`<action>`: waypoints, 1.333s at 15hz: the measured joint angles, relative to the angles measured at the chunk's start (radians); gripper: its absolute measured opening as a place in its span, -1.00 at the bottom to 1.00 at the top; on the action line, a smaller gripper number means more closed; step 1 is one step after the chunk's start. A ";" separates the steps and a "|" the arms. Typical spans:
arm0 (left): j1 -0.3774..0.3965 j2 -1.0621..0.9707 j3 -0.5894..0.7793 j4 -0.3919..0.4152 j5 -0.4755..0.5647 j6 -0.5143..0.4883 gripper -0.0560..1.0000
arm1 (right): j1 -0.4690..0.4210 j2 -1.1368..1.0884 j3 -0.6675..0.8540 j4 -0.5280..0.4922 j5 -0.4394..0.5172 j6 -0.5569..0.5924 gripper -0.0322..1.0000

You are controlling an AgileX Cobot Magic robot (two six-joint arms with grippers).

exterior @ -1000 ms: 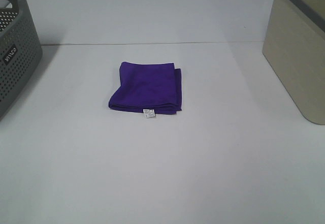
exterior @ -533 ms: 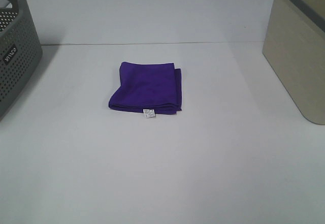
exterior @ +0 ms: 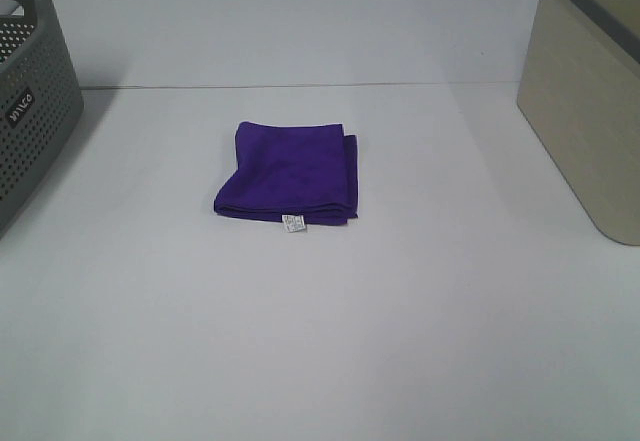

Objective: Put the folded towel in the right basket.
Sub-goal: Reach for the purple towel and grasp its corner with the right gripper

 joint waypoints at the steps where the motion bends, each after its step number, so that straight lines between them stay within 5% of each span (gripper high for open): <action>1: 0.000 0.000 0.000 -0.003 0.000 0.000 0.98 | 0.000 0.000 0.000 0.000 0.000 0.000 0.89; 20: 0.000 0.000 0.000 -0.009 0.000 0.000 0.98 | 0.000 0.000 0.000 0.003 0.000 0.000 0.89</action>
